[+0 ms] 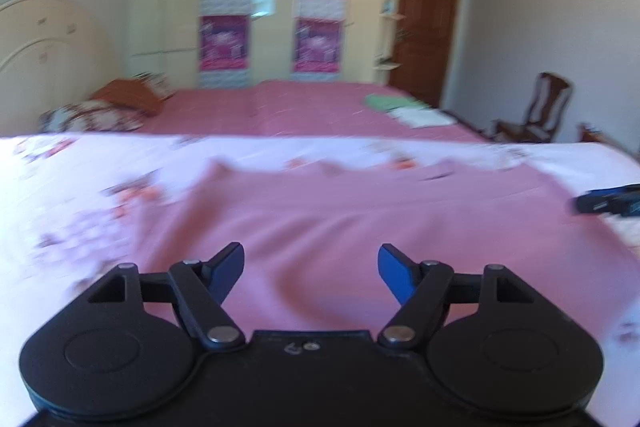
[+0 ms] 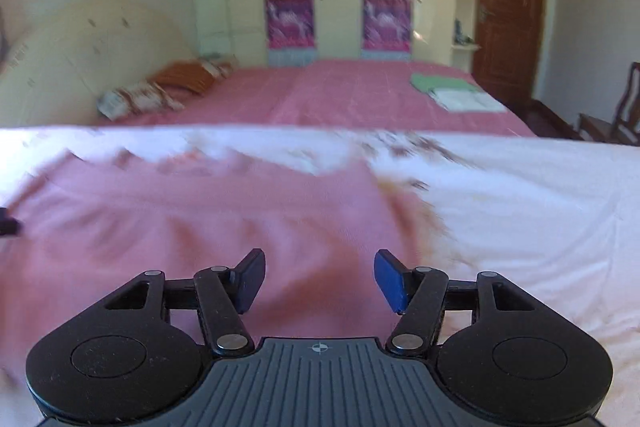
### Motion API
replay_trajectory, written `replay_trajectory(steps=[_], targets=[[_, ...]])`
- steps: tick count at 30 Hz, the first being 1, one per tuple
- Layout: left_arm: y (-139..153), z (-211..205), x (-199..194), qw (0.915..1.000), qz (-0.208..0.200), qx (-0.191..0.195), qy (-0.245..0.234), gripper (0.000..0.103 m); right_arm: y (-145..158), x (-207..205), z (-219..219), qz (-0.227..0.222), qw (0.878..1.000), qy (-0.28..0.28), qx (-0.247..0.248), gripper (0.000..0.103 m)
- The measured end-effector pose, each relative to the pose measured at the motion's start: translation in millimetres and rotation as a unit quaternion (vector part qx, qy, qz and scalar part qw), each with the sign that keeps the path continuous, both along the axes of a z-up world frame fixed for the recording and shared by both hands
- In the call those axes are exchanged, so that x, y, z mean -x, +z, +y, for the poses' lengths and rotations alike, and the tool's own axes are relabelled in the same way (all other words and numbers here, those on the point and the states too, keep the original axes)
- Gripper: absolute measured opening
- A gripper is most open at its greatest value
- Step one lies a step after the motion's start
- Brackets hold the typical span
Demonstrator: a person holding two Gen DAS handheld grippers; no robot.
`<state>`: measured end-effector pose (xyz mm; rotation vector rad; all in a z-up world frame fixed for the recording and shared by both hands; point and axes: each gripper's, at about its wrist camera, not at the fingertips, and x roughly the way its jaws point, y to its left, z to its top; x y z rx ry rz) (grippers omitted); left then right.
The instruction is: Fold small clothes
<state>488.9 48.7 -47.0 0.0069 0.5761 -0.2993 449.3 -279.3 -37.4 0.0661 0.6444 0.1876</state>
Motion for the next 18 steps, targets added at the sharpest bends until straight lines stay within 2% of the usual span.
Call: replay_trajectory(steps=[2,3,4,5,6,7,8,9,11,13,15,16,17,18], targets=[[-2,-38,5,0.9995,0.007,-0.015,-0.027,0.073,6,12,33,-0.013,0.999,0.037,0.008,0.061],[-9,-53,3,0.9985,0.026,-0.026,-0.041,0.073,4,15,47,-0.014,0.998,0.052,0.021,0.059],[-19,-66,-2,0.9956,0.060,-0.046,-0.054,0.073,-4,16,65,-0.003,0.997,0.064,0.038,0.057],[-29,-75,-2,0.9938,0.068,-0.069,-0.055,0.076,-18,11,76,0.029,0.996,0.066,0.057,0.049],[-30,-77,4,0.9946,0.052,-0.077,-0.047,0.076,-25,12,78,0.025,0.997,0.053,0.057,0.049],[-25,-76,7,0.9946,0.058,-0.075,-0.042,0.074,-26,11,78,0.028,0.997,0.045,0.049,0.049],[-20,-72,12,0.9962,0.053,-0.059,-0.037,0.072,-21,11,75,0.039,0.998,0.035,0.042,0.049],[-15,-67,19,0.9980,0.040,-0.035,-0.033,0.073,-14,16,75,0.032,0.998,0.029,0.044,0.044],[-14,-68,24,0.9985,0.041,-0.014,-0.033,0.074,0,32,78,-0.005,0.998,0.045,0.042,0.040],[-28,-80,22,0.9965,0.067,-0.034,-0.035,0.075,0,43,86,-0.011,0.998,0.064,0.026,0.040],[-34,-91,35,0.9951,0.048,-0.078,-0.038,0.076,-20,39,99,0.049,0.996,0.072,0.032,0.040],[-31,-91,39,0.9943,0.048,-0.087,-0.038,0.075,-29,42,103,0.051,0.995,0.073,0.044,0.040],[-26,-87,44,0.9947,0.047,-0.084,-0.035,0.074,-31,48,105,0.034,0.995,0.077,0.058,0.040],[-22,-79,51,0.9958,0.042,-0.075,-0.030,0.075,-28,51,103,0.038,0.995,0.077,0.057,0.041]])
